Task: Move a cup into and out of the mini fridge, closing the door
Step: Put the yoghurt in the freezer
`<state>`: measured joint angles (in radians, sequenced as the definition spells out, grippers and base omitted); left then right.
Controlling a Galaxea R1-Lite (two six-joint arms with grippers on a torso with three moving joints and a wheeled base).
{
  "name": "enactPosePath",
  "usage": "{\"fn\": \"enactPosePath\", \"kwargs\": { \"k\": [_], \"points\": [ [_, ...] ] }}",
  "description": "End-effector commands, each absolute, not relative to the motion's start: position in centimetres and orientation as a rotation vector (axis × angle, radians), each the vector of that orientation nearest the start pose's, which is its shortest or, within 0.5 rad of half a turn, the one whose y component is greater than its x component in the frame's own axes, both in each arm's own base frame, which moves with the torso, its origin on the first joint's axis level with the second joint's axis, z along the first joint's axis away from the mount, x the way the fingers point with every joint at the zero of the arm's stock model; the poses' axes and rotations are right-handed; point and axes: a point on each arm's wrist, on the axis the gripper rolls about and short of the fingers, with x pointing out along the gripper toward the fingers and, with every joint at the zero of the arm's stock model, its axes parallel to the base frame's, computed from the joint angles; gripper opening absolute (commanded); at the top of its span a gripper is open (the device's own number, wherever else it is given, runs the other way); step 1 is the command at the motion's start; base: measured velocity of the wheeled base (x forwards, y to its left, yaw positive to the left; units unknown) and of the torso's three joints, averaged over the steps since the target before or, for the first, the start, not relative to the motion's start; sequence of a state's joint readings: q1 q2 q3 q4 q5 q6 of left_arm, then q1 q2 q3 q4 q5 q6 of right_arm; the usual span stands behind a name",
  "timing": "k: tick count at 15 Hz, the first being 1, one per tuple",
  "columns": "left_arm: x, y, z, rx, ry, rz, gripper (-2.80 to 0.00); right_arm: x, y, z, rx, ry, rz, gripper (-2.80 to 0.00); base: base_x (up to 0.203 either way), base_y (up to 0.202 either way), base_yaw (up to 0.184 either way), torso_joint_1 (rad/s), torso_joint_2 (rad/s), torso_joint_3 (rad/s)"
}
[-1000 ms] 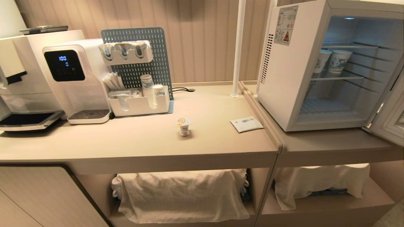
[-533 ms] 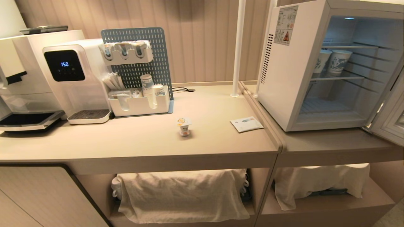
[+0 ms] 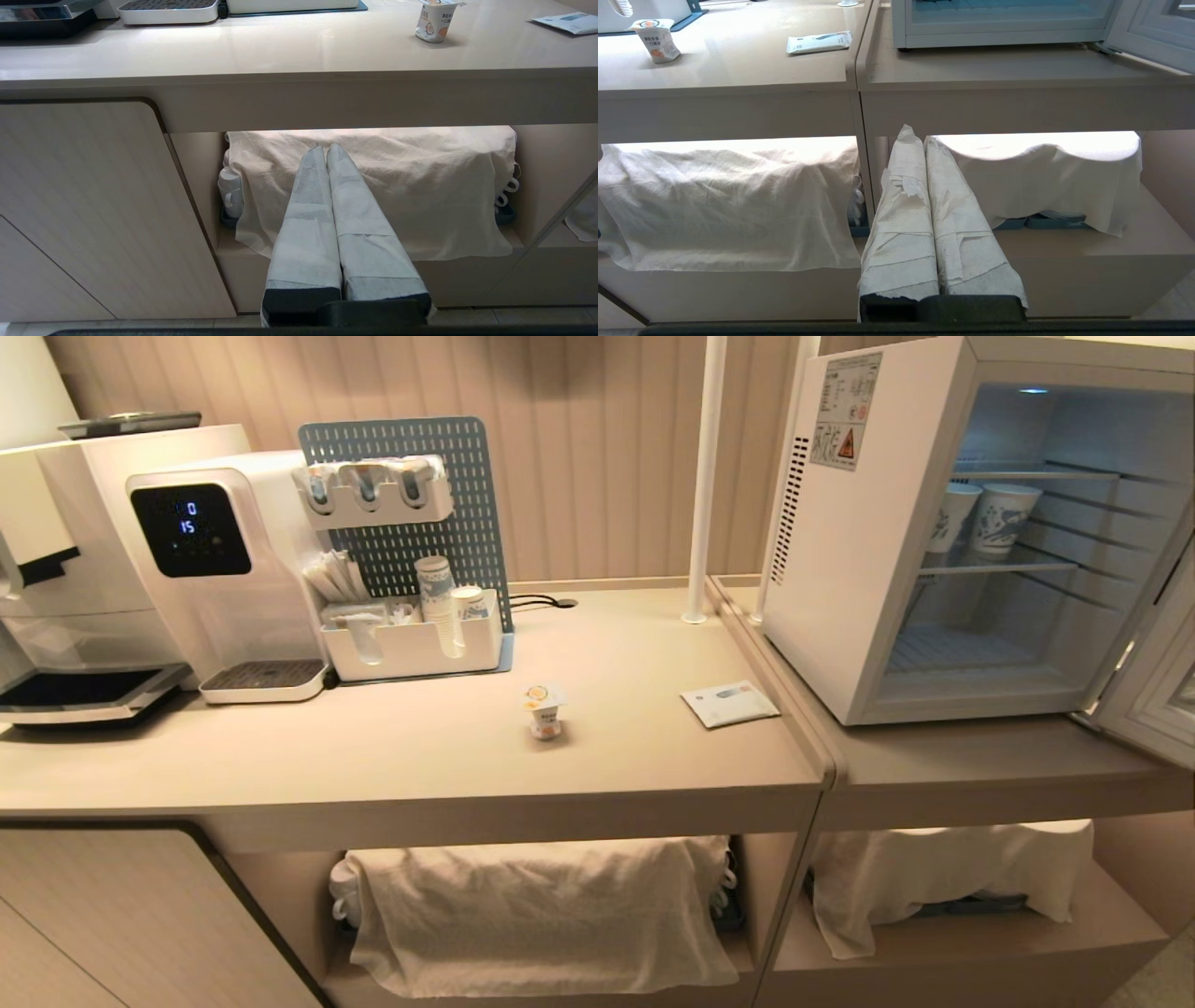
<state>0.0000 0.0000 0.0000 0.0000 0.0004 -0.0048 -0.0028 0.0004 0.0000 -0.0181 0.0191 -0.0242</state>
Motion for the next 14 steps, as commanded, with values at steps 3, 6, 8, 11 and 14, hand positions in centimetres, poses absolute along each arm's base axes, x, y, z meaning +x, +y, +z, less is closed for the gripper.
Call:
{"fn": "enactPosePath", "kwargs": {
  "k": [3, 6, 8, 11, 14],
  "points": [
    [-2.28, 0.00, 7.55, 0.005, 0.000, 0.002, -2.80, -2.21, 0.05, 7.48, -0.025, -0.009, 0.017, -2.80, 0.000, 0.000, 0.000, 0.000, 0.00, 0.000],
    [-2.28, 0.00, 7.56, 0.000, -0.002, 0.002, -2.80, -2.21, 0.05, 7.50, -0.029, -0.011, 0.018, -2.80, 0.000, 0.000, 0.000, 0.000, 0.00, 0.000],
    [-2.27, 0.01, 7.58, 0.000, -0.002, 0.003, -2.80, -2.21, 0.05, 7.48, -0.029, -0.009, 0.017, -2.80, 0.000, 0.000, 0.000, 0.000, 0.00, 0.000],
    [-2.28, 0.00, 7.57, 0.001, -0.002, 0.002, -2.80, -2.21, 0.05, 7.48, -0.028, -0.009, 0.017, -2.80, 0.001, 0.059, 0.006, 0.003, 0.00, 0.002],
    [-2.28, 0.00, 7.58, 0.002, -0.003, 0.002, -2.80, -2.21, 0.05, 7.48, -0.028, -0.009, 0.018, -2.80, 0.001, 0.169, 0.008, 0.002, 0.00, -0.003]
  ]
}}
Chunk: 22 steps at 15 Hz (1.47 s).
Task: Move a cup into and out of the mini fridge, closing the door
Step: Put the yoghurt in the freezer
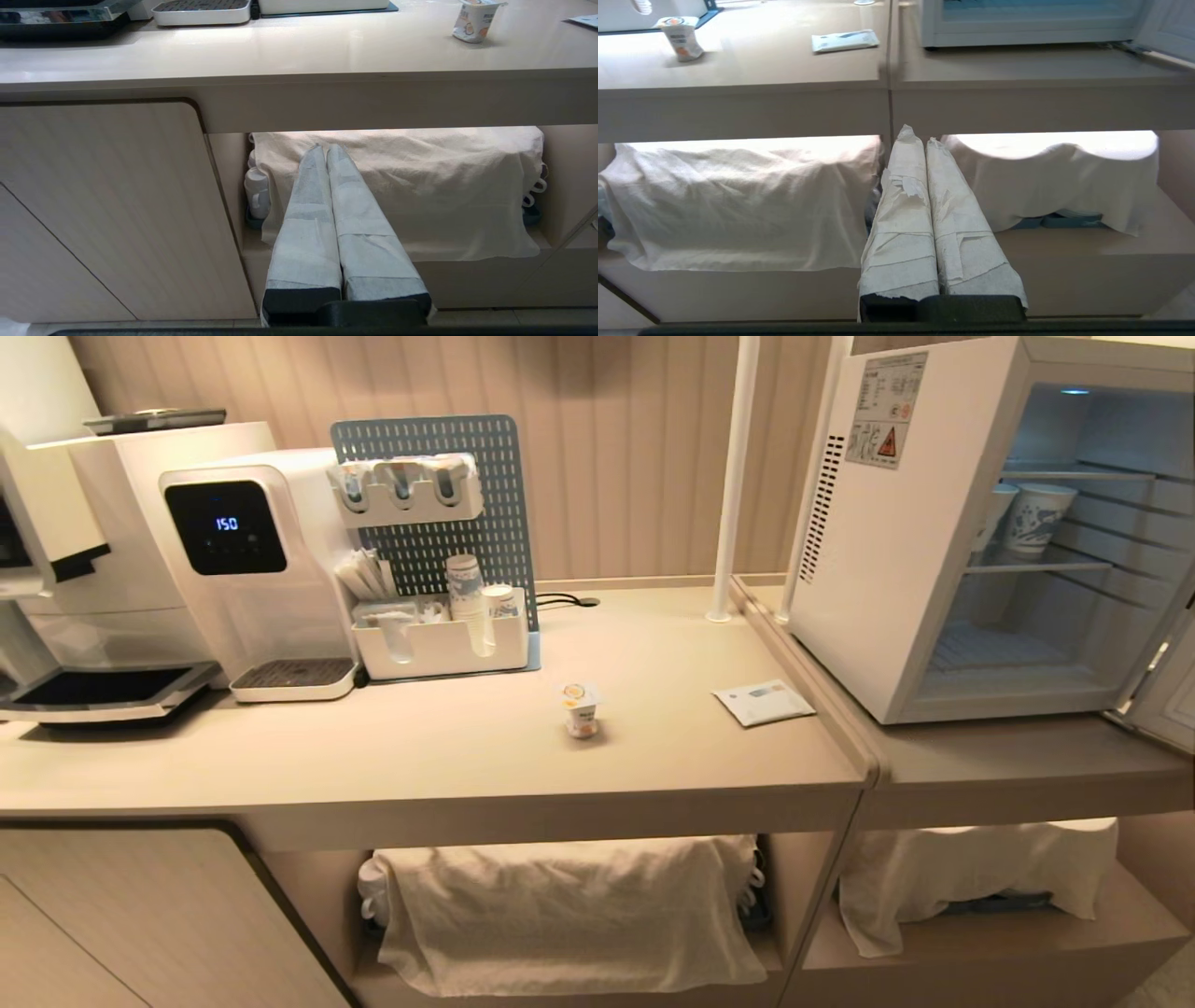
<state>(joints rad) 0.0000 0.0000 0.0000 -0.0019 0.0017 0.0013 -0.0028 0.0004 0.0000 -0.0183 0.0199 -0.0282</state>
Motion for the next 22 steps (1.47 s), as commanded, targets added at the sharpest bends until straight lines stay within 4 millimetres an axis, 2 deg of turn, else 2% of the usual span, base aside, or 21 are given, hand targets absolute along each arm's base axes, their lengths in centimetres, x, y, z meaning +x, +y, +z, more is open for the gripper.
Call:
{"fn": "enactPosePath", "kwargs": {
  "k": [1, 22],
  "points": [
    [-2.28, 0.00, 7.58, 0.000, -0.003, 0.002, -2.80, -2.21, 0.05, 7.48, -0.028, -0.009, 0.017, -2.80, 0.000, 0.196, 0.002, 0.002, -0.01, 0.000],
    [-2.28, 0.01, 7.56, 0.003, -0.002, 0.003, -2.80, -2.21, 0.05, 7.48, -0.028, -0.009, 0.017, -2.80, 0.000, 0.194, -0.001, 0.003, 0.00, 0.003]
  ]
}}
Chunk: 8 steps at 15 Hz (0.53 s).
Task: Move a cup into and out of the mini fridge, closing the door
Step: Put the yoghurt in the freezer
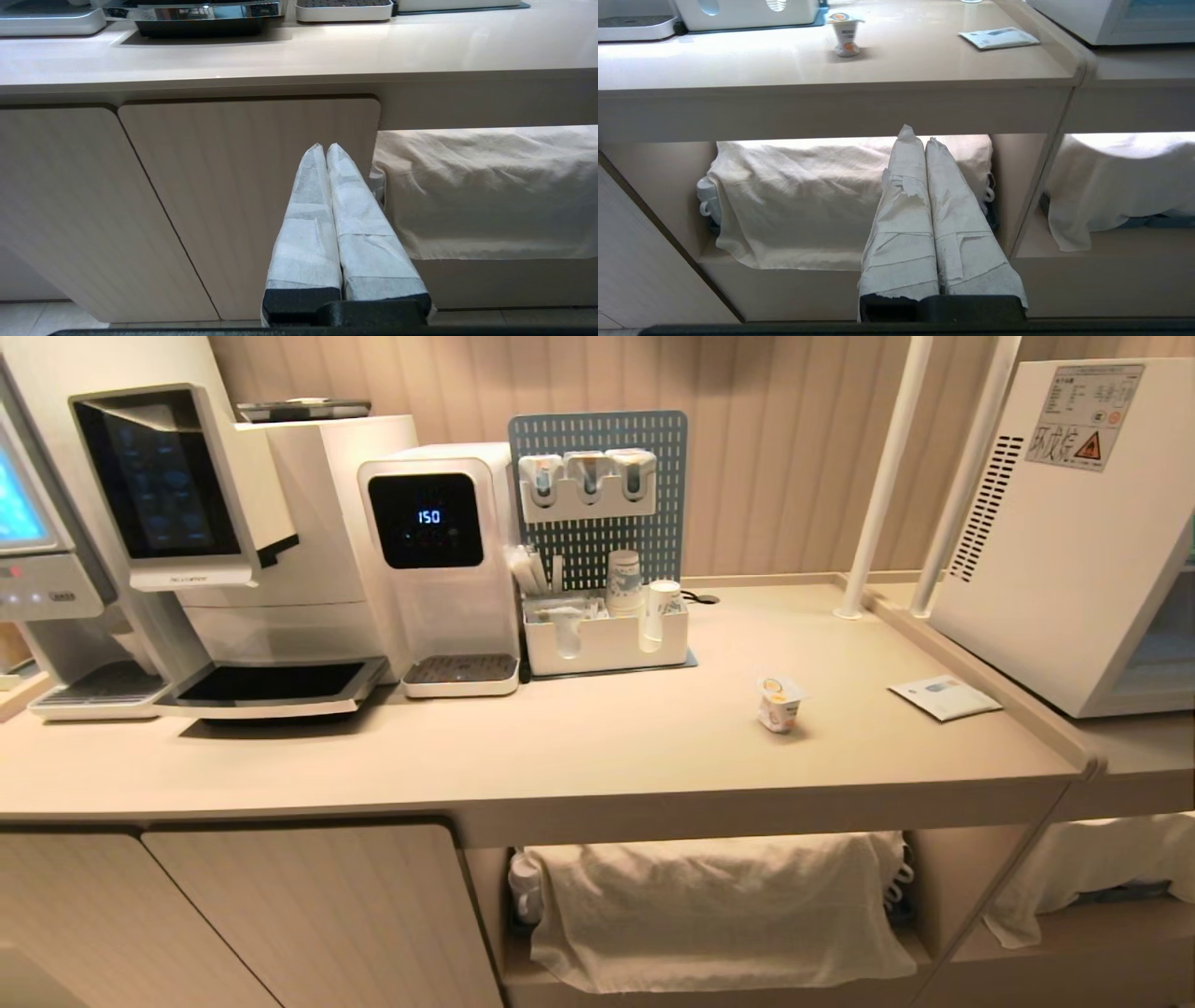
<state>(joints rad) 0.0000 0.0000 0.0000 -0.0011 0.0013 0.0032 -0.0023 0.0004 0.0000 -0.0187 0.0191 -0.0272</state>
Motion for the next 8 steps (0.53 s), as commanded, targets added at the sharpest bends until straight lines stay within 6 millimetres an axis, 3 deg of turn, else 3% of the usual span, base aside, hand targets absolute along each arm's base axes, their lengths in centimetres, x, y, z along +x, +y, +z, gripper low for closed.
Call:
{"fn": "enactPosePath", "kwargs": {
  "k": [1, 5, 8],
  "points": [
    [-2.29, 0.00, 7.60, 0.003, -0.003, 0.002, -2.80, -2.21, 0.05, 7.48, -0.028, -0.009, 0.018, -2.80, 0.000, 0.196, 0.001, 0.002, 0.00, 0.002],
    [-2.28, 0.00, 7.57, 0.005, -0.002, 0.002, -2.80, -2.21, 0.05, 7.48, -0.028, -0.009, 0.017, -2.80, 0.000, 0.164, -0.005, -0.001, 0.00, 0.002],
    [-2.29, 0.00, 7.61, 0.005, -0.003, 0.002, -2.80, -2.21, 0.05, 7.48, -0.028, -0.009, 0.018, -2.80, 0.000, 0.000, 0.000, 0.000, 0.00, 0.000]
  ]
}}
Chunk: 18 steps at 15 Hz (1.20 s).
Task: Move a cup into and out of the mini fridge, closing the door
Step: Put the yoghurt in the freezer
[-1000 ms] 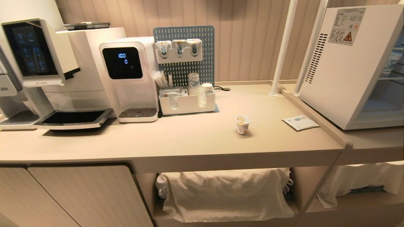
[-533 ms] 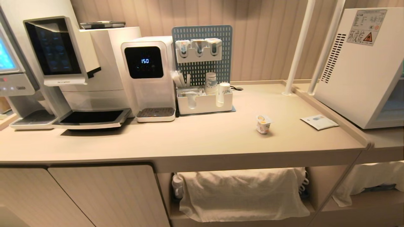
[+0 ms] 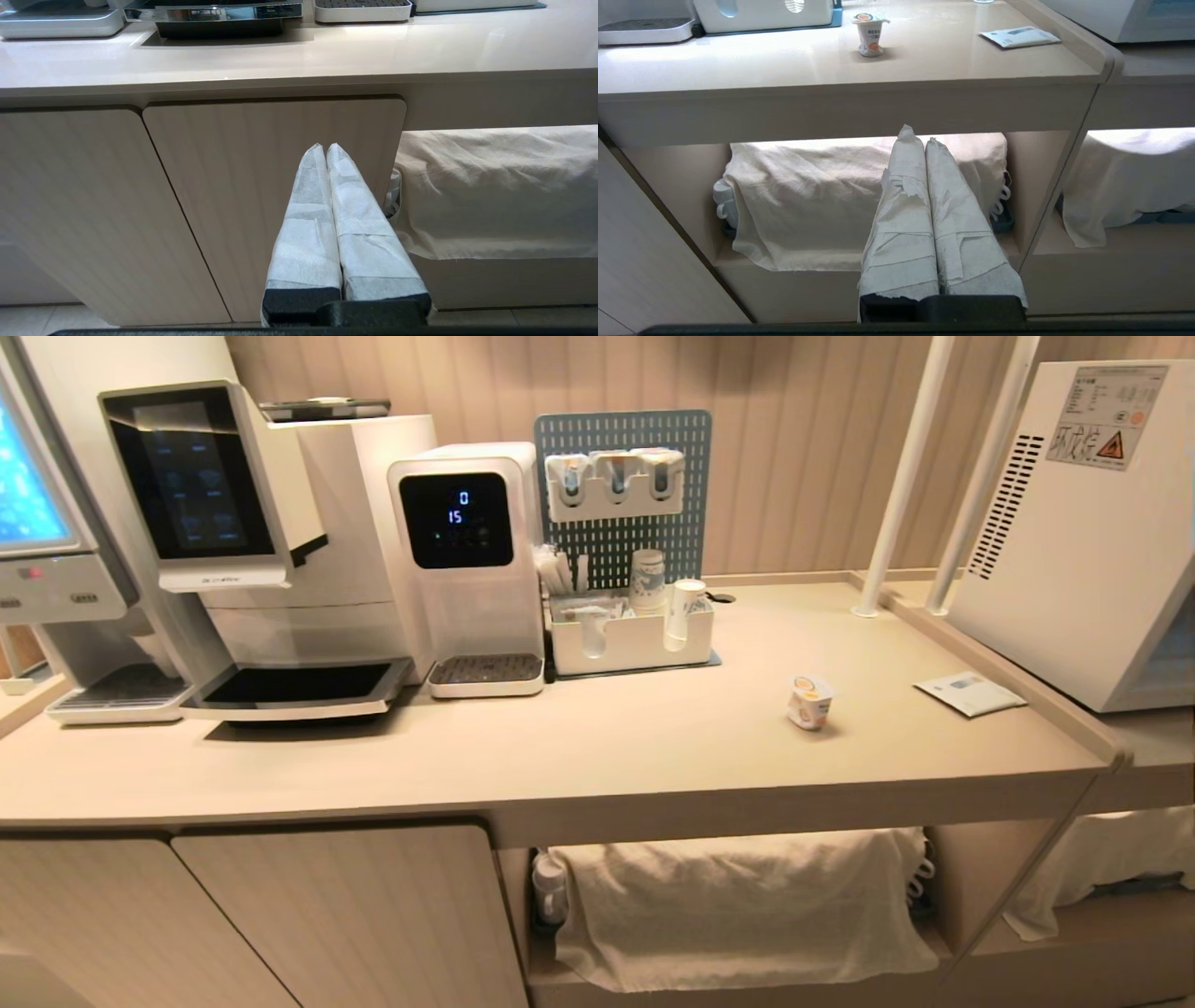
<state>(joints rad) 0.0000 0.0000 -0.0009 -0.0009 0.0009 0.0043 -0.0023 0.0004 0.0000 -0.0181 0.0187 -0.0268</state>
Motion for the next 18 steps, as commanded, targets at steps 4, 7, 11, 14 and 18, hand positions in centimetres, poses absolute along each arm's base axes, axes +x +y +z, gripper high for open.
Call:
{"fn": "enactPosePath", "kwargs": {
  "k": [4, 7, 11, 14, 18],
  "points": [
    [-2.29, 0.00, 7.61, 0.005, -0.003, 0.002, -2.80, -2.21, 0.05, 7.50, -0.028, -0.011, 0.017, -2.80, 0.031, 0.000, 0.000, 0.000, 0.00, 0.001],
    [-2.29, 0.00, 7.60, 0.005, -0.003, 0.002, -2.80, -2.21, 0.05, 7.48, -0.026, -0.009, 0.017, -2.80, 0.190, 0.000, -0.001, 0.002, 0.00, 0.004],
    [-2.28, 0.00, 7.56, 0.005, -0.002, 0.002, -2.80, -2.21, 0.05, 7.48, -0.025, -0.009, 0.017, -2.80, 0.191, 0.000, 0.000, 0.001, 0.00, 0.002],
    [-2.28, 0.00, 7.53, 0.001, 0.002, 0.000, -2.80, -2.21, 0.05, 7.48, -0.025, -0.009, 0.017, -2.80, 0.074, 0.000, 0.001, 0.001, 0.00, 0.002],
    [-2.28, 0.00, 7.55, 0.006, 0.000, 0.000, -2.80, -2.21, 0.05, 7.48, -0.025, -0.009, 0.017, -2.80, 0.000, 0.000, 0.000, 0.000, 0.00, 0.000]
  ]
}}
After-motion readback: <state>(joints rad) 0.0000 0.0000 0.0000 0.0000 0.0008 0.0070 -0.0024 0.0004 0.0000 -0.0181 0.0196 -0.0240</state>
